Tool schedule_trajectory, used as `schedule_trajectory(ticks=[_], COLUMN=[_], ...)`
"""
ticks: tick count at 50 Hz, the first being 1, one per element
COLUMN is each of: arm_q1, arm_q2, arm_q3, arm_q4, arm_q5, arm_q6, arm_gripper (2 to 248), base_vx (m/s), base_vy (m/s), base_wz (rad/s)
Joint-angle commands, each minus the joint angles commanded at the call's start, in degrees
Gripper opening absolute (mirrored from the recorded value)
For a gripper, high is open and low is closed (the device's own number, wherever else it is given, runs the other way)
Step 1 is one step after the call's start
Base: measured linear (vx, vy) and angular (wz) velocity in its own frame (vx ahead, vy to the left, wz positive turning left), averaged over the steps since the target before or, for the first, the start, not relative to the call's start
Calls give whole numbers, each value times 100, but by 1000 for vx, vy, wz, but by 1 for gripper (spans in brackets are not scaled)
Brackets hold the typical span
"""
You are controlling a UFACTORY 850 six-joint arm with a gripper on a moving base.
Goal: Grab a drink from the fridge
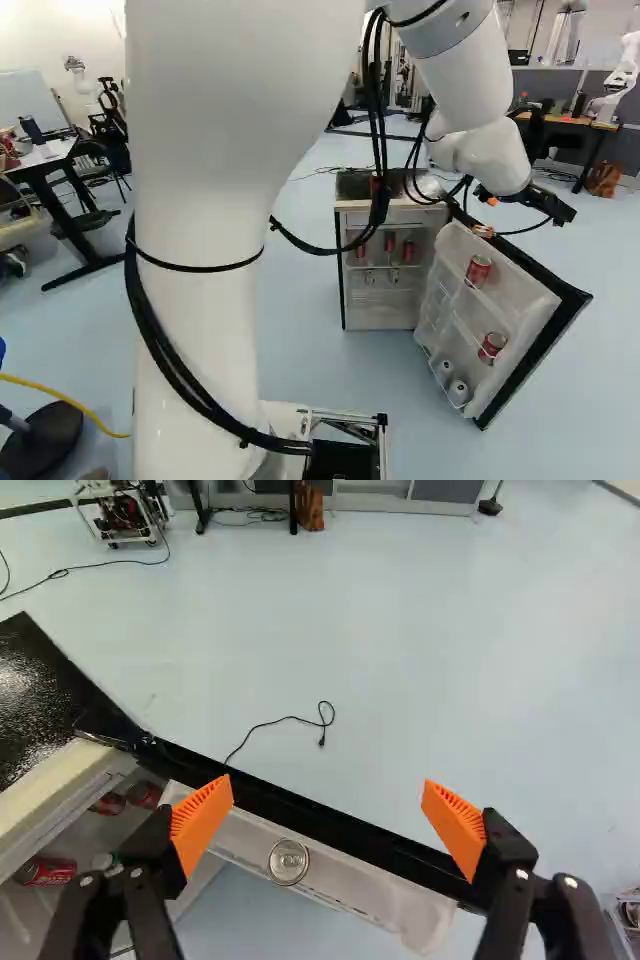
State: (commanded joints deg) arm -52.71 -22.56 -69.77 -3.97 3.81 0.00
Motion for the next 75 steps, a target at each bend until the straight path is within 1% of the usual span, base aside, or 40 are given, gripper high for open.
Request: schedule_trajectory(ticks=[34,55,68,75], arm_q1=[-226,-342,-405,-429], arm_q2=[-817,-1327,-1638,-1871], arm_q3=[-1046,-1738,-2174,-2448], arm_q4=[200,221,222,222], arm_q5=[-1277,-2013,-2366,-2501], arm_q6=[0,0,0,0], arm_gripper=[247,247,247,247], base_vx=[0,0,0,0], base_vy=[0,0,0,0], base_wz=[0,0,0,0])
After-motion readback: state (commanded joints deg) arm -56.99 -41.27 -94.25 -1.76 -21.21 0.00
